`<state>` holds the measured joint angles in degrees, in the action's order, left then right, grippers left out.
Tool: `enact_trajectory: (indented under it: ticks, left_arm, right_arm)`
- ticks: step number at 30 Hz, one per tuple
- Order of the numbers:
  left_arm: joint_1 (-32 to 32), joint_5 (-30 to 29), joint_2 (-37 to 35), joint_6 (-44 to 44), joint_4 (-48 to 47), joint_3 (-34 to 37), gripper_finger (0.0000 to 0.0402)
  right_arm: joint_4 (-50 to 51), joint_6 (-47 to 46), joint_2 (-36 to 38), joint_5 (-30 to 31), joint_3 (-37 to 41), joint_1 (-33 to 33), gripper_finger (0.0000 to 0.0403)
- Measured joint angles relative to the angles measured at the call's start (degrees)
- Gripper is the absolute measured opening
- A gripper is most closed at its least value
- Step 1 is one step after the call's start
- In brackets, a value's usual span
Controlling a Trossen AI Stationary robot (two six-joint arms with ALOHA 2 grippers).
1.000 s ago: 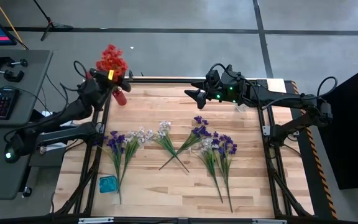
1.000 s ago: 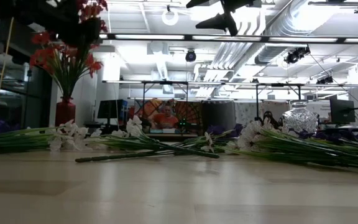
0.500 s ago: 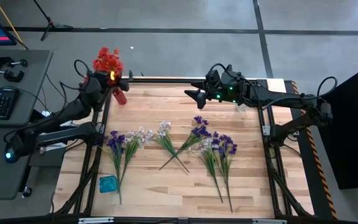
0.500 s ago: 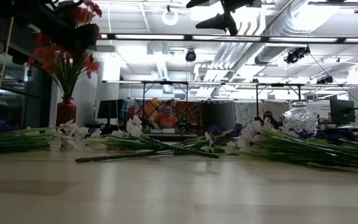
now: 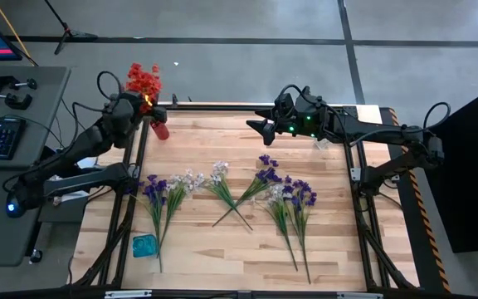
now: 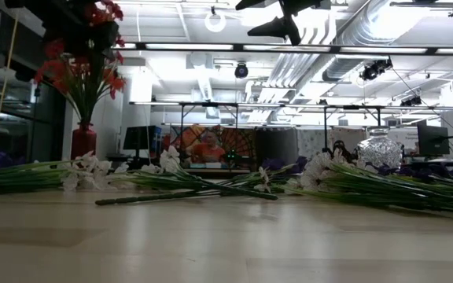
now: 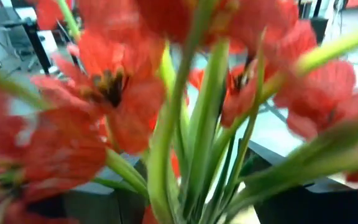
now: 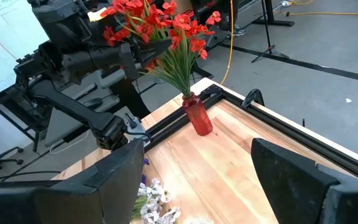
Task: Sort flowers into vase by color
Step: Put the red flowers into the red vase
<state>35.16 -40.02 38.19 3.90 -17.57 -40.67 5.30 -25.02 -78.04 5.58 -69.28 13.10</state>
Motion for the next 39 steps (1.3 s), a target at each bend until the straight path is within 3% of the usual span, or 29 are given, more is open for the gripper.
enact_trajectory:
  ticks: [19, 26, 31, 39]
  left_arm:
    - [0.0, 8.6, 0.0, 7.7, -21.8, -14.0, 0.0219]
    - [0.0, 14.0, 0.1, 14.1, -30.0, -14.7, 0.0219]
    - [0.0, 18.3, -0.3, 15.5, -31.0, -15.1, 0.0219]
    - [0.0, 15.5, 0.0, 14.0, -37.0, -22.0, 0.0219]
  right_arm:
    - [0.0, 0.0, 0.0, 0.0, 0.0, 0.0, 0.0286]
    - [0.0, 0.0, 0.0, 0.0, 0.0, 0.0, 0.0286]
    - [0.0, 0.0, 0.0, 0.0, 0.0, 0.0, 0.0286]
    - [0.0, 0.0, 0.0, 0.0, 0.0, 0.0, 0.0286]
